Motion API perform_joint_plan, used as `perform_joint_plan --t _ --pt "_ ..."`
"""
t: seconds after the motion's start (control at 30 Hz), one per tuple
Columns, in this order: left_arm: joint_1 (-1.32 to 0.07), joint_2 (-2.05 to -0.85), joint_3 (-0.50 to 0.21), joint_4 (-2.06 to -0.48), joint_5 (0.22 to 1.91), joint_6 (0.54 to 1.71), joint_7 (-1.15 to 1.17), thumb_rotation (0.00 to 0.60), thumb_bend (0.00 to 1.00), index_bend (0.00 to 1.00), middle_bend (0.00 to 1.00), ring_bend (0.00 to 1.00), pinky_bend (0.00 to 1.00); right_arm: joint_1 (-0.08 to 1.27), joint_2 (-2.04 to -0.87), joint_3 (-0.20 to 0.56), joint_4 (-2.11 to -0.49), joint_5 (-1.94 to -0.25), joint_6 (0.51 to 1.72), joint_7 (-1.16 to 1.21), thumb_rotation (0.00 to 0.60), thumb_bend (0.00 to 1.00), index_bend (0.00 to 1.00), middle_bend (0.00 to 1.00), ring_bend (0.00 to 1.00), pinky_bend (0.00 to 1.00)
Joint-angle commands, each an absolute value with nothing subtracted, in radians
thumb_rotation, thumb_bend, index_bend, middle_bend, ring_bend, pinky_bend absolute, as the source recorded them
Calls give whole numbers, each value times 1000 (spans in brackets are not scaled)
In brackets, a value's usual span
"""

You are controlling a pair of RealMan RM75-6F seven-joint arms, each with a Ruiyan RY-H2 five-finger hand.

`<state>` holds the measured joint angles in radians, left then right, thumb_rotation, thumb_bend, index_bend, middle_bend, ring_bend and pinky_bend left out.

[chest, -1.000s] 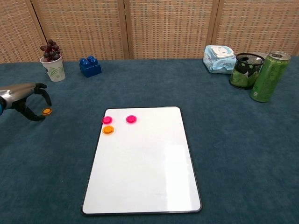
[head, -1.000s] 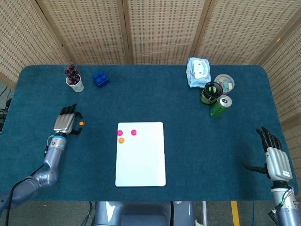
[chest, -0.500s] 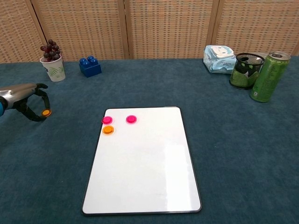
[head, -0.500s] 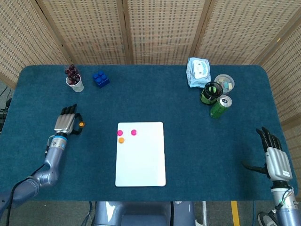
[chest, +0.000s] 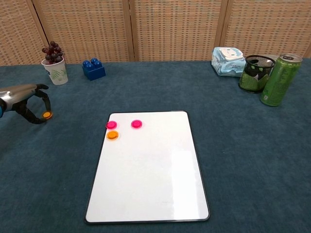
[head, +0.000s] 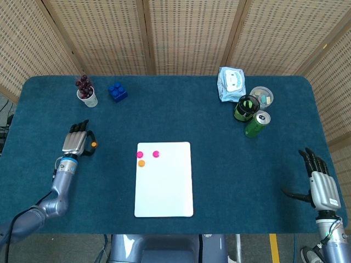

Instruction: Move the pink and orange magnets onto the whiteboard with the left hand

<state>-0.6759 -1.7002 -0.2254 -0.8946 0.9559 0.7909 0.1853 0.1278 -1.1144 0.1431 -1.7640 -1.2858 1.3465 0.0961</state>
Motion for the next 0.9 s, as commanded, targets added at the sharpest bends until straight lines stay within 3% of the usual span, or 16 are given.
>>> perform_joint_plan --t 0.03,0.27,0.43,0.67,0.9 --pt "-677 -1673 -238 -946 963 812 190 600 348 680 0 0 0 128 -1114 143 -1764 -1285 1346 97 600 28 0 0 0 0" --pt "-691 -1601 -262 -1138 1000 877 223 600 349 680 0 0 0 128 -1114 143 -1765 -1287 1346 98 600 28 0 0 0 0" --pt "-745 -1591 -277 -1305 998 863 284 600 345 680 0 0 0 128 -1115 143 -1765 -1287 1347 96 600 28 0 0 0 0" --pt "-834 -1668 -267 -1400 913 859 445 600 343 680 0 0 0 129 -1112 144 -1764 -1283 1340 106 600 28 0 0 0 0" --pt "-896 -1770 -244 -1388 816 881 555 600 344 680 0 0 0 129 -1109 144 -1762 -1283 1337 117 600 28 0 0 0 0"
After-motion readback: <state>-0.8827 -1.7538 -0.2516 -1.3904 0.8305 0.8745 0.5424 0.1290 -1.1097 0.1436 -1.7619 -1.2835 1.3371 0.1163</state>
